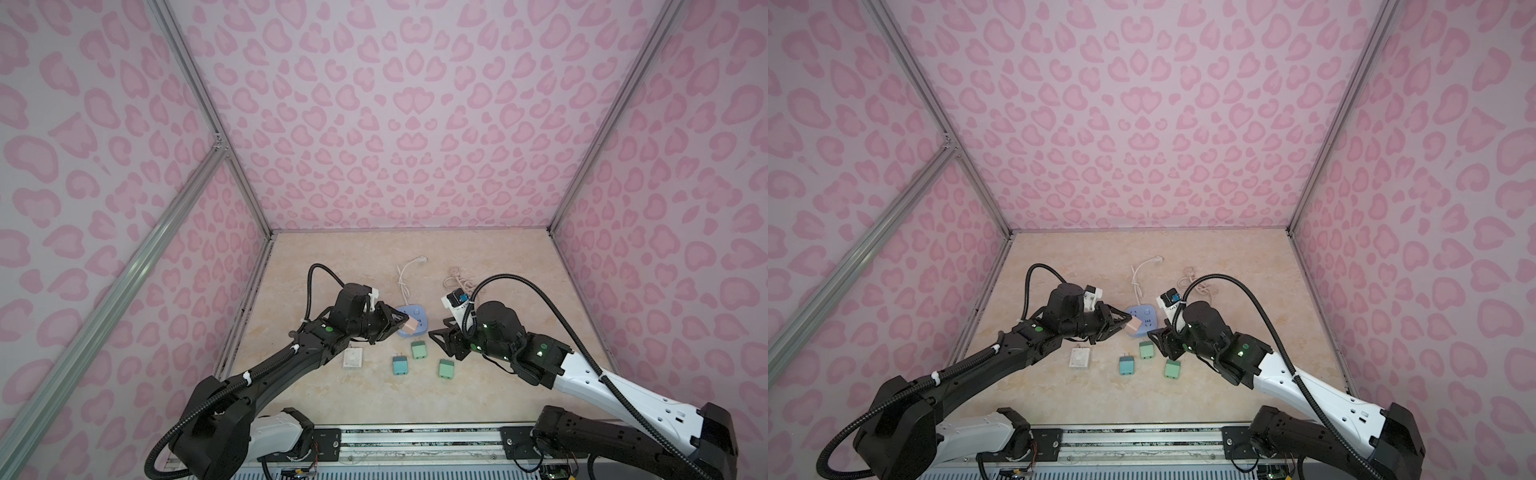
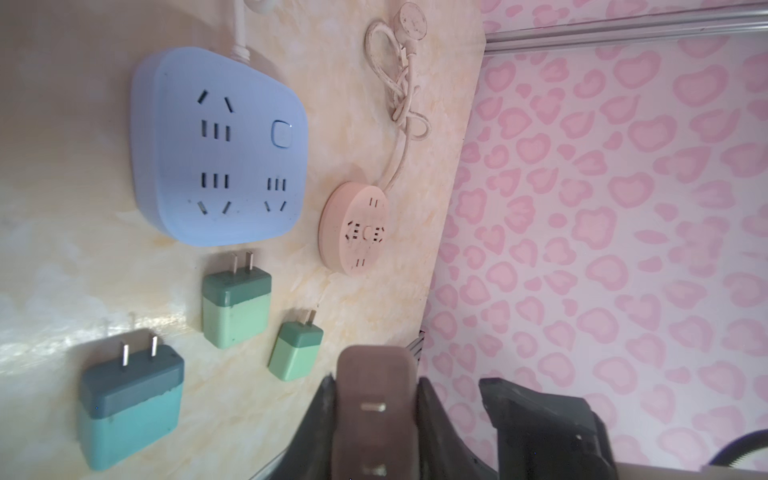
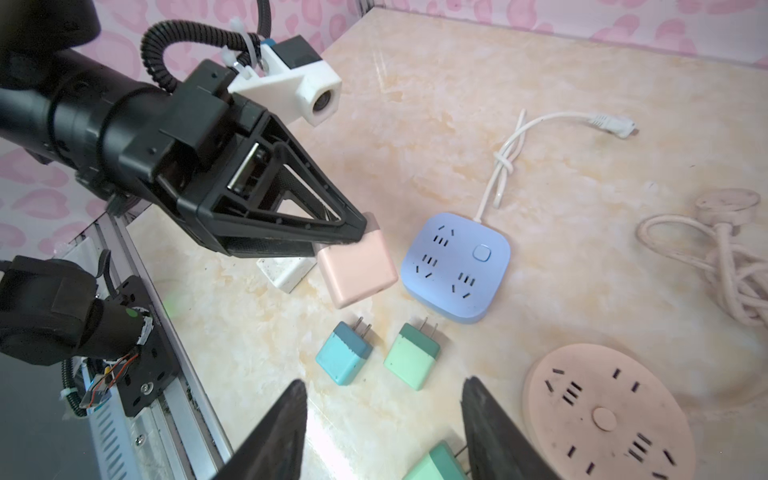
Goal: Insert the plug
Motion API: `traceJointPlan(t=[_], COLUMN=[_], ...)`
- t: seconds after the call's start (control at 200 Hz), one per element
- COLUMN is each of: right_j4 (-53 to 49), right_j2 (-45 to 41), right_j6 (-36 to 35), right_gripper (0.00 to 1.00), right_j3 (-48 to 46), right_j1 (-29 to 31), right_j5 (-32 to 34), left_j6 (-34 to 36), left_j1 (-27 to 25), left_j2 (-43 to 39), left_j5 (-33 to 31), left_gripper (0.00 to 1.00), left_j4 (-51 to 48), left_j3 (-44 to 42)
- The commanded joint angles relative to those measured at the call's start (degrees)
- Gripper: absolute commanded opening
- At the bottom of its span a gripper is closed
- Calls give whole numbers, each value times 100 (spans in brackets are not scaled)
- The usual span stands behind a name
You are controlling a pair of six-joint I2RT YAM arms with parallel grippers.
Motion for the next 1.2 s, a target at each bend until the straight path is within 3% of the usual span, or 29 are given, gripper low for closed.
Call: traceJointPlan(t=[0.0,0.13,0.275,0.525,1.015,1.195], right_j4=[674,691,1429,1991,2775,2916], right_j2=[-165,-138,-187,137,148,165], right_j6=[28,161,294,535,656,655], right_gripper=[59,57,54,50,48,54], right_j3=[-168,-27,-255,-202,-429,-449], right_j1=[-34,-103,-187,-342,-203,-185], right_j5=[246,257,-129,-989,-1264,-1259], left_j6=[-1184,-2120,-2130,-2536,-3000,-3172], left_j1=[97,97,97,97,98,97], left_j2=[55,-100,-320,-410,-403,-354], left_j5=[829,1117,1180,1250,1129,1103], left_gripper=[2,2,2,2,3,3], left_j4=[775,1631,1272,1879,2616,2976], left_j3=[34,-148,13,-82,-303,-416])
